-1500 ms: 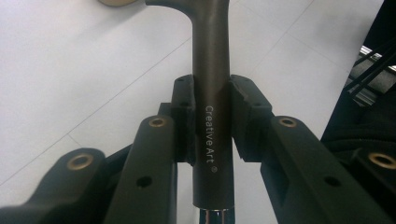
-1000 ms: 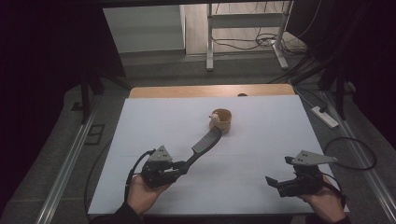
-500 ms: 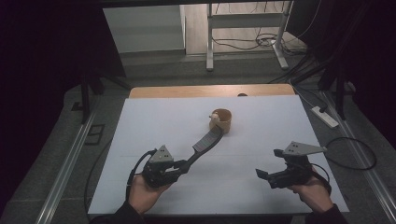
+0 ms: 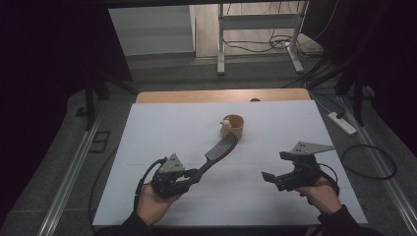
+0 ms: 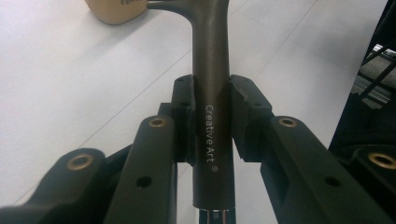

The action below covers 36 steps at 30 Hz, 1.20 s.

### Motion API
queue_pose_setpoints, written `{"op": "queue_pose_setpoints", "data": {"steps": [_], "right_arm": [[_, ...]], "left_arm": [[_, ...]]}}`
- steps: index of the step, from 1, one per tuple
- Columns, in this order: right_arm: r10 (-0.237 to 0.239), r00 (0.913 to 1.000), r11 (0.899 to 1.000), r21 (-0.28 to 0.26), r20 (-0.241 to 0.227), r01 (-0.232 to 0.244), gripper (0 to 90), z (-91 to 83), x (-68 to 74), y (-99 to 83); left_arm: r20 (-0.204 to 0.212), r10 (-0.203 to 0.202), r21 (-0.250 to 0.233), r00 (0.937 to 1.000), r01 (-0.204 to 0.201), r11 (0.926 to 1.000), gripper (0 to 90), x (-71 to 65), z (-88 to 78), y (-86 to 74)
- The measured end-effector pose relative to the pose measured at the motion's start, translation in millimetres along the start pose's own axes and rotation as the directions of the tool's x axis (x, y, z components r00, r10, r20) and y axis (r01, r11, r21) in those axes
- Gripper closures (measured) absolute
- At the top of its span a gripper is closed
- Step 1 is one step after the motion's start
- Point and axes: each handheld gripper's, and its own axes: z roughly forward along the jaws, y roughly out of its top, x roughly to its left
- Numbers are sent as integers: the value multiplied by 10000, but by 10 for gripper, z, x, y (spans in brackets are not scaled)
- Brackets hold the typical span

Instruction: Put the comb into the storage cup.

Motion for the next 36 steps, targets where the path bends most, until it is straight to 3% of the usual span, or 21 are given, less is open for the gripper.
{"op": "queue_pose_setpoints", "data": {"steps": [36], "right_arm": [[144, 9962, 9988, 481, -859, -103, 0, 444, 118, 436]], "left_arm": [[41, 122, -17, 9999, -122, 9999, 720, -34, 31, 35]]}}
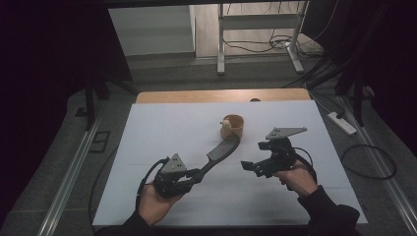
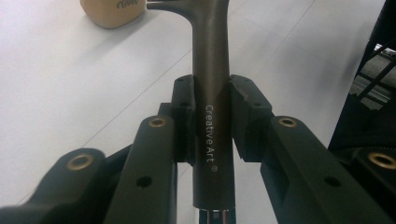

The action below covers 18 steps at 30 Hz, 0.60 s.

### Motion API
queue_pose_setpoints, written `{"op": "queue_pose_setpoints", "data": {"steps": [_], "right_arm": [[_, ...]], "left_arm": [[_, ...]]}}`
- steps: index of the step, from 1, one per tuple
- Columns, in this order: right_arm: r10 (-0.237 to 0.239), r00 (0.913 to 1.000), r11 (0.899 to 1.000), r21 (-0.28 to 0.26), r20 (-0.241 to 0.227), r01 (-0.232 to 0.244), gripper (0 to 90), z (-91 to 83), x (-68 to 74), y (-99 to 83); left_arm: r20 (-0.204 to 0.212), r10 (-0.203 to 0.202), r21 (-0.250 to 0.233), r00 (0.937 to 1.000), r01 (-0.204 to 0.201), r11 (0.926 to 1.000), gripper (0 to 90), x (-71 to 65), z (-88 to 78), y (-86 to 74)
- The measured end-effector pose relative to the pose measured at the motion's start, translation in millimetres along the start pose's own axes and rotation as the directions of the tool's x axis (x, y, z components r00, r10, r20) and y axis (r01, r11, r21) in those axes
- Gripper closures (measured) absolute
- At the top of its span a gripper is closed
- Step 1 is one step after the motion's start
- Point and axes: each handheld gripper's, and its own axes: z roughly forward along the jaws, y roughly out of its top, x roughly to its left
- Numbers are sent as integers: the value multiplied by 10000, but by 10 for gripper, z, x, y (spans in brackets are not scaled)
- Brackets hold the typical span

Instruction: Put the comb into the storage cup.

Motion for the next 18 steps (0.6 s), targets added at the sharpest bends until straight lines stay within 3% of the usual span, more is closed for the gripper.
{"op": "queue_pose_setpoints", "data": {"steps": [7, 18], "right_arm": [[385, 9992, 9991, 174, 59, -386, 0, 68, 31, 86], [794, 9960, 9961, 415, -404, -778, 0, 203, 66, 216]], "left_arm": [[57, 78, -5, 10000, -78, 10000, 720, -22, 26, 14], [83, 177, -79, 9998, -176, 9998, 720, -47, 39, 29]]}}
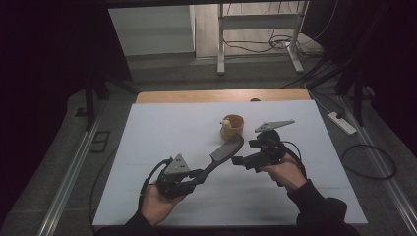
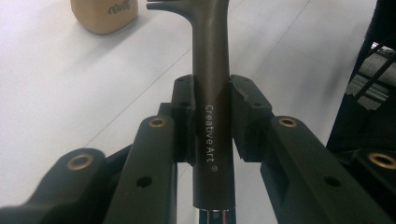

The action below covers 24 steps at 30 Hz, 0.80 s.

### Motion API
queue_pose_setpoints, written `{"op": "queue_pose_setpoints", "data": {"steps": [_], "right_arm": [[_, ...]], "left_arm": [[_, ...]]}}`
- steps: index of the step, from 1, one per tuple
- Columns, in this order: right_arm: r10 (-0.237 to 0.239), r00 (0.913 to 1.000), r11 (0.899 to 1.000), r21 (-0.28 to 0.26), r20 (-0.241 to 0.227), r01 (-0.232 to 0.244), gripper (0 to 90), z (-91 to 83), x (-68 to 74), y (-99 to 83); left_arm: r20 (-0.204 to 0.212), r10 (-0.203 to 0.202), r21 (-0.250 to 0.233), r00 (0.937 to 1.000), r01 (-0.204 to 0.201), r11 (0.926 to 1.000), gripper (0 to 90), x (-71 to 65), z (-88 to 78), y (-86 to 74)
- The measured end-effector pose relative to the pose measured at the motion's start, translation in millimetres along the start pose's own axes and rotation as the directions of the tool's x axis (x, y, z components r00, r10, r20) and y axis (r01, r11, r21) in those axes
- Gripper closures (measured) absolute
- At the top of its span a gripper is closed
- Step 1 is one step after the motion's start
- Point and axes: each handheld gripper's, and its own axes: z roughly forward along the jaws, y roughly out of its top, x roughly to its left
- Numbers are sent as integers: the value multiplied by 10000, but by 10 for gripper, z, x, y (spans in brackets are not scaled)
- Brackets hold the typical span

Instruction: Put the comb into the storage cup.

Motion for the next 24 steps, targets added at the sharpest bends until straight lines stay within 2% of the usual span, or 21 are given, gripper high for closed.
{"op": "queue_pose_setpoints", "data": {"steps": [12, 17, 19, 24], "right_arm": [[623, 9974, 9978, 239, -348, -615, 0, 142, -10, 70], [1172, 9910, 9929, 262, -648, -1158, 0, 186, -35, 86], [1574, 9835, 9875, 220, -892, -1561, 0, 202, -60, 93], [1868, 9770, 9823, 319, -1024, -1845, 18, 224, -84, 93]], "left_arm": [[-59, 56, -74, 10000, -57, 10000, 720, -13, 1, 6], [-117, 108, -144, 9999, -110, 9998, 720, -23, -1, 11], [-111, 99, -210, 9999, -101, 9997, 720, -30, -1, 15], [-226, 166, -255, 9996, -172, 9995, 720, -42, 1, 17]]}}
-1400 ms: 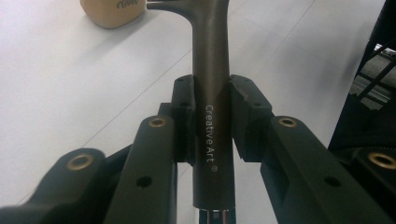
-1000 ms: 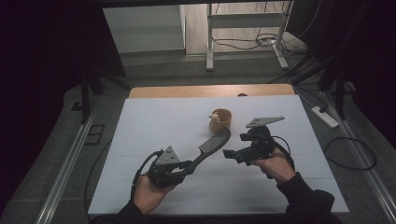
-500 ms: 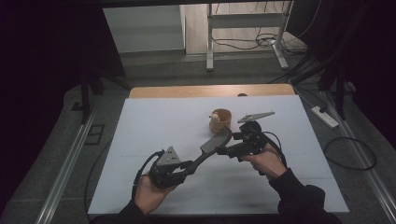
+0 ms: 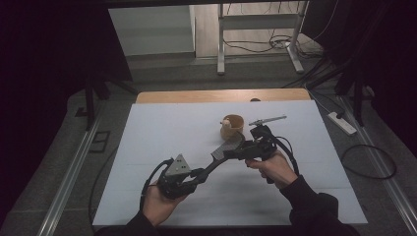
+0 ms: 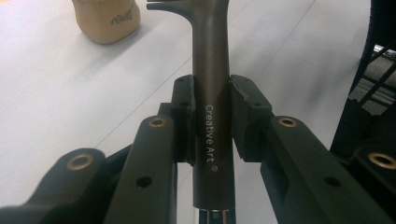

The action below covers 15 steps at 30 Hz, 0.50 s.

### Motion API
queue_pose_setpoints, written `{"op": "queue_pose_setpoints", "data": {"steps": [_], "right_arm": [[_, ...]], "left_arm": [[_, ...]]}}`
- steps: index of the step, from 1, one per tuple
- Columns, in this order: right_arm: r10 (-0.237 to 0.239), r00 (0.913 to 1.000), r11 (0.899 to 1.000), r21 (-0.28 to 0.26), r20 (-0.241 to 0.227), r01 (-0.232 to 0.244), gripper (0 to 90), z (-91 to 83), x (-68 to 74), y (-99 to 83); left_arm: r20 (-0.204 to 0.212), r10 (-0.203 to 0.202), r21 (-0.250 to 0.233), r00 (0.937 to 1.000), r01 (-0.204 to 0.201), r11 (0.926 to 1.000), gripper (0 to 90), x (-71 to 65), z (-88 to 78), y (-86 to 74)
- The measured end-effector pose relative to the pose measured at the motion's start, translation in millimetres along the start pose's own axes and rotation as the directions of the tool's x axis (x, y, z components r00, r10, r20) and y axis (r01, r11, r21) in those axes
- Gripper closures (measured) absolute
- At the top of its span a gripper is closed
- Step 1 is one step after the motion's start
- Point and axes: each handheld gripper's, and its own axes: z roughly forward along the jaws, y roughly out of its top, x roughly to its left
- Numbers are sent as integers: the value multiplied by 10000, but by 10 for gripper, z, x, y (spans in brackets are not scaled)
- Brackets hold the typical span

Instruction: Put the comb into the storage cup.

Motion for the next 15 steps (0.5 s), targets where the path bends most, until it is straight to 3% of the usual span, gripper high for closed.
{"op": "queue_pose_setpoints", "data": {"steps": [3, 9, 15], "right_arm": [[99, 10000, 9999, -43, -12, -99, 84, -4, -2, -3], [426, 9977, 9986, -289, -522, -442, 368, -41, -33, -16], [594, 9943, 9969, -470, -886, -638, 485, -72, -54, -11]], "left_arm": [[-93, 16, -36, 10000, -16, 10000, 720, -4, -3, 1], [-269, 106, -128, 9996, -110, 9999, 720, -18, -2, -1], [-512, 160, -326, 9986, -177, 9993, 720, -33, 5, -11]]}}
